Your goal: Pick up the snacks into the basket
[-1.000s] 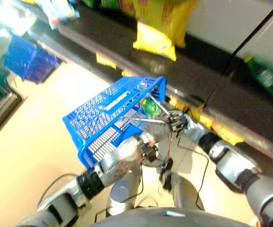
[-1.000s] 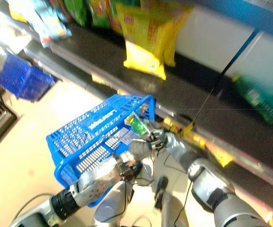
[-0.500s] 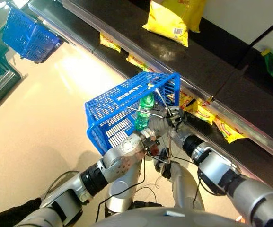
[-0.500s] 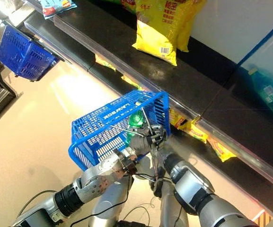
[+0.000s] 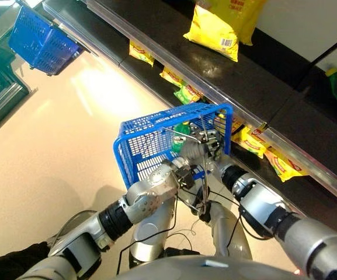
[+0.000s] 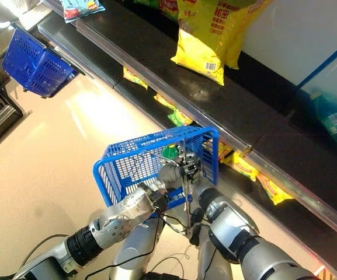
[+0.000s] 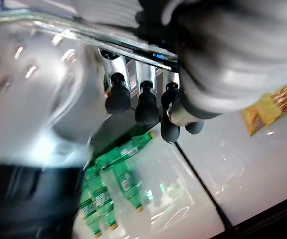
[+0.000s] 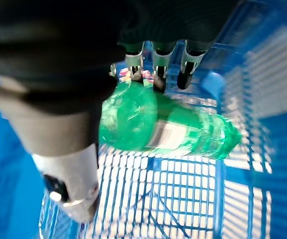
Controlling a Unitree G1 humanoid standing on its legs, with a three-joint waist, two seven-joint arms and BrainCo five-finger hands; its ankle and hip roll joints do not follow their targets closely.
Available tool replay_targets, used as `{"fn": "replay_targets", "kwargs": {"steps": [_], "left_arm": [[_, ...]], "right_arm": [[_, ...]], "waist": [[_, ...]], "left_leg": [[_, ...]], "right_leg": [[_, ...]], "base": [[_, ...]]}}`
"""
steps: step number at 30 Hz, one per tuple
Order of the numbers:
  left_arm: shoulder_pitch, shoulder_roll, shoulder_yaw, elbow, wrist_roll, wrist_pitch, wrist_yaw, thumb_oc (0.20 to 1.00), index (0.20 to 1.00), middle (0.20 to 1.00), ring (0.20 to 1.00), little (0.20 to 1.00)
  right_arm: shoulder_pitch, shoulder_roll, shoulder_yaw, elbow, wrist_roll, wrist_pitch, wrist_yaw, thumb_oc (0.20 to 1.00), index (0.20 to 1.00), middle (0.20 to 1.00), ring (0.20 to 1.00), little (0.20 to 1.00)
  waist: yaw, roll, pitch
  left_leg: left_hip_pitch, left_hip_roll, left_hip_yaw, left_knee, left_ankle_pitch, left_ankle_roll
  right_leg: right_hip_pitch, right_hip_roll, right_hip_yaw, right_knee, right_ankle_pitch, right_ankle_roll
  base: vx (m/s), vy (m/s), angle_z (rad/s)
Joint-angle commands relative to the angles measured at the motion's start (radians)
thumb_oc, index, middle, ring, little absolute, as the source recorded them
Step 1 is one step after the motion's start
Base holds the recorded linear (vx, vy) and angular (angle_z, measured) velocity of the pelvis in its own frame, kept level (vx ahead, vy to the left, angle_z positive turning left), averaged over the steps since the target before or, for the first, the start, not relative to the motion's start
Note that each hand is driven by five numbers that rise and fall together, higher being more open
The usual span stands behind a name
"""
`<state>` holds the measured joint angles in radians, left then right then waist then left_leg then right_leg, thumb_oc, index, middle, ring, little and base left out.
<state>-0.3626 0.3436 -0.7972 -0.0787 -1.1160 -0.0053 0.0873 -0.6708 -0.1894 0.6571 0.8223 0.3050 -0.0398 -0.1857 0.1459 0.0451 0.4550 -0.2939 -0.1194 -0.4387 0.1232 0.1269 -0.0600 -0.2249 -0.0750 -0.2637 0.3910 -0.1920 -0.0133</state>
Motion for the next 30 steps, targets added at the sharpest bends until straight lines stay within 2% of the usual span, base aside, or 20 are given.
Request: {"fn": "replay_targets", "kwargs": {"steps": [1, 3, 4, 6, 7, 8, 9, 11, 14, 16, 17, 19, 20, 23, 24, 25, 26, 27, 28, 30], "left_arm": [[0.033, -0.077, 0.062, -0.163, -0.039, -0.086, -0.099, 0.200, 0.200, 0.200, 0.200, 0.200], [0.069, -0.062, 0.106, -0.167, -0.039, -0.091, -0.102, 0.200, 0.200, 0.200, 0.200, 0.200], [0.135, -0.039, 0.194, -0.159, -0.045, -0.103, -0.106, 0.200, 0.200, 0.200, 0.200, 0.200], [0.142, -0.033, 0.197, -0.157, -0.045, -0.100, -0.112, 0.200, 0.200, 0.200, 0.200, 0.200], [0.193, -0.020, 0.262, -0.139, -0.040, -0.109, -0.127, 0.200, 0.200, 0.200, 0.200, 0.200], [0.211, -0.015, 0.278, -0.145, -0.038, -0.108, -0.134, 0.200, 0.200, 0.200, 0.200, 0.200], [0.213, -0.016, 0.277, -0.146, -0.038, -0.108, -0.134, 0.200, 0.200, 0.200, 0.200, 0.200], [0.294, -0.017, 0.370, -0.145, -0.025, -0.125, -0.159, 0.200, 0.200, 0.200, 0.200, 0.200], [0.376, -0.038, 0.450, -0.135, -0.013, -0.144, -0.179, 0.200, 0.200, 0.200, 0.200, 0.200], [0.408, -0.048, 0.512, -0.127, -0.013, -0.157, -0.182, 0.200, 0.200, 0.200, 0.200, 0.200], [0.418, -0.060, 0.554, -0.113, -0.002, -0.175, -0.182, 0.200, 0.200, 0.200, 0.200, 0.200], [0.425, -0.073, 0.584, -0.096, -0.001, -0.176, -0.188, 0.200, 0.200, 0.200, 0.200, 0.200], [0.446, -0.090, 0.644, -0.068, 0.034, -0.188, -0.189, 0.200, 0.200, 0.200, 0.200, 0.200], [0.459, -0.106, 0.673, -0.054, 0.047, -0.195, -0.183, 0.200, 0.200, 0.200, 0.200, 0.200], [0.445, -0.111, 0.687, -0.034, 0.087, -0.212, -0.165, 0.200, 0.200, 0.200, 0.200, 0.200], [0.445, -0.110, 0.687, -0.033, 0.087, -0.212, -0.165, 0.200, 0.200, 0.200, 0.200, 0.200], [0.417, -0.117, 0.698, -0.008, 0.128, -0.229, -0.142, 0.200, 0.200, 0.200, 0.200, 0.200], [0.417, -0.117, 0.698, -0.008, 0.128, -0.229, -0.142, 0.200, 0.200, 0.200, 0.200, 0.200], [0.407, -0.127, 0.713, 0.010, 0.174, -0.247, -0.114, 0.200, 0.200, 0.200, 0.200, 0.200], [0.398, -0.127, 0.703, 0.023, 0.206, -0.261, -0.092, 0.200, 0.200, 0.200, 0.200, 0.200]], "right_arm": [[0.008, -0.025, -0.002, -0.166, -0.192, -0.041, 0.045, 1.000, 1.000, 1.000, 1.000, 1.000], [0.045, -0.061, -0.016, -0.218, -0.239, -0.036, 0.060, 1.000, 1.000, 1.000, 1.000, 1.000], [0.171, -0.165, -0.056, -0.340, -0.332, -0.054, 0.083, 1.000, 1.000, 1.000, 1.000, 1.000], [0.212, -0.185, -0.071, -0.362, -0.338, -0.056, 0.104, 1.000, 1.000, 1.000, 1.000, 1.000], [0.332, -0.283, -0.125, -0.456, -0.383, -0.077, 0.149, 1.000, 1.000, 1.000, 1.000, 1.000], [0.373, -0.312, -0.152, -0.485, -0.389, -0.080, 0.169, 1.000, 1.000, 1.000, 1.000, 1.000], [0.377, -0.313, -0.153, -0.489, -0.389, -0.078, 0.170, 1.000, 1.000, 1.000, 1.000, 1.000], [0.522, -0.425, -0.254, -0.641, -0.351, -0.132, 0.240, 1.000, 1.000, 1.000, 1.000, 1.000], [0.609, -0.492, -0.324, -0.738, -0.271, -0.171, 0.313, 1.000, 1.000, 1.000, 1.000, 1.000], [0.665, -0.515, -0.387, -0.784, -0.219, -0.186, 0.337, 1.000, 1.000, 1.000, 1.000, 1.000], [0.697, -0.525, -0.431, -0.824, -0.183, -0.195, 0.353, 1.000, 1.000, 1.000, 1.000, 1.000], [0.716, -0.517, -0.454, -0.834, -0.161, -0.202, 0.362, 1.000, 1.000, 1.000, 1.000, 1.000], [0.747, -0.485, -0.502, -0.854, -0.114, -0.208, 0.374, 1.000, 1.000, 1.000, 1.000, 1.000], [0.773, -0.441, -0.548, -0.861, -0.082, -0.217, 0.376, 1.000, 1.000, 1.000, 1.000, 1.000], [0.786, -0.368, -0.593, -0.841, -0.027, -0.232, 0.344, 1.000, 1.000, 1.000, 1.000, 1.000], [0.785, -0.367, -0.593, -0.841, -0.027, -0.232, 0.344, 1.000, 1.000, 1.000, 1.000, 1.000], [0.776, -0.317, -0.624, -0.831, -0.009, -0.244, 0.299, 1.000, 1.000, 1.000, 1.000, 1.000], [0.775, -0.317, -0.624, -0.831, -0.009, -0.244, 0.299, 1.000, 1.000, 1.000, 1.000, 1.000], [0.748, -0.264, -0.639, -0.816, -0.007, -0.254, 0.238, 1.000, 1.000, 1.000, 1.000, 1.000], [0.704, -0.198, -0.634, -0.785, 0.021, -0.265, 0.166, 1.000, 1.000, 1.000, 1.000, 1.000]], "waist": [[-0.051, -0.064, -0.086], [-0.046, -0.073, -0.101], [-0.056, -0.085, -0.133], [-0.057, -0.084, -0.143], [-0.081, -0.083, -0.164], [-0.086, -0.079, -0.178], [-0.086, -0.078, -0.179], [-0.111, -0.076, -0.212], [-0.117, -0.076, -0.242], [-0.130, -0.079, -0.249], [-0.149, -0.085, -0.252], [-0.154, -0.087, -0.258], [-0.156, -0.093, -0.270], [-0.156, -0.103, -0.296], [-0.160, -0.113, -0.308], [-0.160, -0.114, -0.308], [-0.171, -0.114, -0.312], [-0.171, -0.114, -0.312], [-0.174, -0.104, -0.327], [-0.165, -0.097, -0.337]], "left_leg": [[0.022, 0.010, 0.025, 0.001, -0.072, 0.018], [0.029, 0.016, 0.036, -0.012, -0.068, 0.017], [0.063, 0.031, 0.043, -0.036, -0.068, 0.017], [0.071, 0.035, 0.038, -0.040, -0.064, 0.015], [0.098, 0.033, 0.015, -0.046, -0.061, 0.005], [0.101, 0.034, 0.010, -0.048, -0.057, 0.002], [0.102, 0.034, 0.009, -0.049, -0.057, 0.002], [0.123, 0.034, 0.005, -0.047, -0.056, -0.012], [0.143, 0.025, 0.016, -0.033, -0.063, -0.016], [0.145, 0.029, 0.058, -0.021, -0.063, -0.019], [0.144, 0.050, 0.141, -0.005, -0.068, -0.022], [0.139, 0.069, 0.195, -0.002, -0.067, -0.017], [0.148, 0.099, 0.248, 0.005, -0.076, -0.009], [0.170, 0.117, 0.247, -0.008, -0.081, -0.004], [0.164, 0.150, 0.269, -0.032, -0.060, -0.009], [0.165, 0.150, 0.269, -0.033, -0.060, -0.009], [0.151, 0.192, 0.334, -0.057, -0.038, -0.016], [0.151, 0.192, 0.334, -0.057, -0.038, -0.016], [0.167, 0.213, 0.380, -0.086, -0.047, -0.014], [0.177, 0.191, 0.380, -0.099, -0.062, -0.005]], "right_leg": [[0.032, 0.041, 0.191, -0.108, 0.049, 0.081], [0.033, 0.047, 0.193, -0.125, 0.059, 0.079], [0.056, 0.054, 0.184, -0.140, 0.058, 0.082], [0.068, 0.056, 0.177, -0.155, 0.061, 0.083], [0.112, 0.059, 0.158, -0.176, 0.051, 0.078], [0.123, 0.058, 0.150, -0.189, 0.053, 0.076], [0.124, 0.058, 0.148, -0.190, 0.053, 0.076], [0.163, 0.064, 0.137, -0.219, 0.055, 0.063], [0.205, 0.066, 0.134, -0.253, 0.063, 0.059], [0.219, 0.064, 0.133, -0.255, 0.062, 0.056], [0.222, 0.060, 0.130, -0.239, 0.052, 0.053], [0.220, 0.060, 0.130, -0.234, 0.052, 0.051], [0.223, 0.064, 0.138, -0.220, 0.050, 0.048], [0.244, 0.069, 0.144, -0.233, 0.055, 0.050], [0.266, 0.063, 0.132, -0.262, 0.061, 0.058], [0.267, 0.063, 0.132, -0.263, 0.061, 0.058], [0.282, 0.044, 0.107, -0.288, 0.070, 0.068], [0.282, 0.044, 0.107, -0.288, 0.070, 0.068], [0.298, 0.027, 0.093, -0.320, 0.083, 0.084], [0.312, -0.001, 0.100, -0.356, 0.106, 0.108]], "base": [[0.01, -0.025, 1.05], [-0.02, -0.050, 0.25], [0.00, -0.080, -0.38], [0.01, -0.101, -0.33], [0.03, -0.106, -0.05], [0.02, -0.090, 0.15], [0.02, -0.029, 0.39], [0.00, -0.097, 0.26], [0.03, -0.067, 0.07], [0.00, -0.023, 0.00], [0.00, 0.002, 0.09], [0.04, 0.022, 0.34], [0.04, 0.009, 0.36], [0.10, 0.011, -0.08], [0.07, 0.040, 0.06], [0.03, 0.143, 0.17], [0.00, 0.108, 0.20], [0.05, 0.223, 0.37], [0.08, 0.188, 0.42], [0.10, 0.235, 0.41]]}}
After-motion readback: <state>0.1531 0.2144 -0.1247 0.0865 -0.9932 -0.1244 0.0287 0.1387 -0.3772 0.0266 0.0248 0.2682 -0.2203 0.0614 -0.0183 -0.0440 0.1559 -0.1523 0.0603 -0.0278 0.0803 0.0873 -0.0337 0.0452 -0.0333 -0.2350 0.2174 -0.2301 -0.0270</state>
